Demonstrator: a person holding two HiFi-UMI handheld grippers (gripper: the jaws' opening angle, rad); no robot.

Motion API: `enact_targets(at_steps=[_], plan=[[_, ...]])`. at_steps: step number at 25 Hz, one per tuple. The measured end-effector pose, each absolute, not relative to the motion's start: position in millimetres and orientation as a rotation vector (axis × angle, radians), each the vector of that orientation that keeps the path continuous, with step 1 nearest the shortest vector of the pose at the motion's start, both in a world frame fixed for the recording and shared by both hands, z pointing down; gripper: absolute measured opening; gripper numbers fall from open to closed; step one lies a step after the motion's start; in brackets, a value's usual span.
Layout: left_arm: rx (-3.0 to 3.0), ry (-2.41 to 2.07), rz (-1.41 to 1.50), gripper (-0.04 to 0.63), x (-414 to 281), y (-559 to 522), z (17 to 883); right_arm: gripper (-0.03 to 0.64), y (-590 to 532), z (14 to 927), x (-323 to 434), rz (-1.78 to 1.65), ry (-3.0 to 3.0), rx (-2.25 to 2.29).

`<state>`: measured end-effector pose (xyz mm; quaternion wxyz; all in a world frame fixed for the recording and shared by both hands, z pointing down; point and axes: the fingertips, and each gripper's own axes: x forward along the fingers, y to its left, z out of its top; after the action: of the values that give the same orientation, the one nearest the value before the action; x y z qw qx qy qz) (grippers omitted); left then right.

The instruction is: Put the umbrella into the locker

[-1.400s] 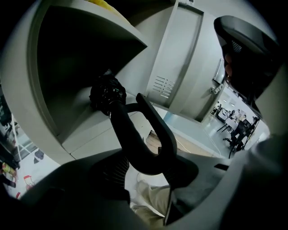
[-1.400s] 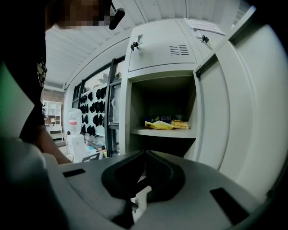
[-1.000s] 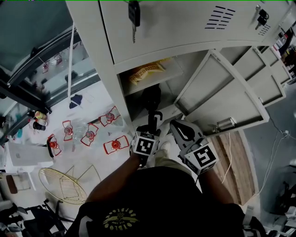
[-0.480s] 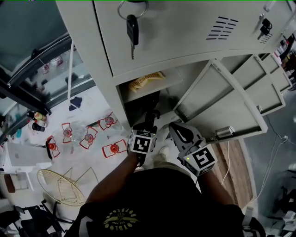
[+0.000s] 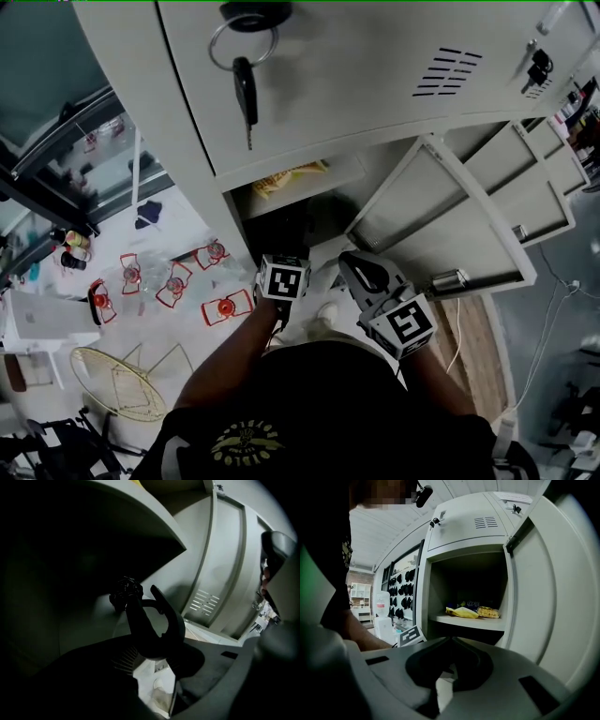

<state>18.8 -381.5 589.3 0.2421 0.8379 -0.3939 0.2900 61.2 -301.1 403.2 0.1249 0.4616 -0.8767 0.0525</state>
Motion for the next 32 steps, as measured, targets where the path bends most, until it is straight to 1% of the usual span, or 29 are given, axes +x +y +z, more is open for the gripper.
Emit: enact_targets(at_steps=[9, 13, 16, 18, 19, 25, 26, 29, 32], plan=[[2.268, -1.167, 0.824, 0.170, 17.2, -410.0, 597.9, 0.029, -306.4, 400.6, 68.9, 0.137, -2.560, 1.312], [2.274, -1.187, 0.888, 0.170, 18.6, -415.7, 604.5, 0.029, -306.0, 402.1, 63.4, 0.136, -2.576, 1.278], [2.289, -1.172, 0.910, 0.187, 19.3, -410.3, 604.8, 0.029, -302.7, 401.4, 59.1, 0.135, -2.587, 1.261], [2.310, -1.165, 0.882, 0.227, 18.1, -402.1, 600.8, 0.029, -300.6, 401.0, 58.7, 0.134, -2.591, 1.260], [2.322, -1.154, 0.859, 0.236, 18.2, -396.3, 597.4, 0.029, -299.9, 401.3, 59.3, 0.129, -2.592, 1.260], [2.410, -1.133, 0.762, 0.235, 12.4, -363.4, 564.9, 0.029, -296.5, 397.8, 59.3, 0.130, -2.600, 1.297], [2.424, -1.127, 0.720, 0.229, 10.4, -357.7, 554.9, 0.029, -295.7, 396.4, 58.6, 0.127, -2.603, 1.304], [2.465, -1.114, 0.535, 0.168, 1.3, -341.2, 513.0, 0.029, -294.0, 392.3, 57.8, 0.115, -2.608, 1.332], [2.538, -1.166, 0.416, 0.113, -16.1, -330.3, 470.4, 0.029, -290.9, 387.0, 56.3, 0.100, -2.611, 1.364]])
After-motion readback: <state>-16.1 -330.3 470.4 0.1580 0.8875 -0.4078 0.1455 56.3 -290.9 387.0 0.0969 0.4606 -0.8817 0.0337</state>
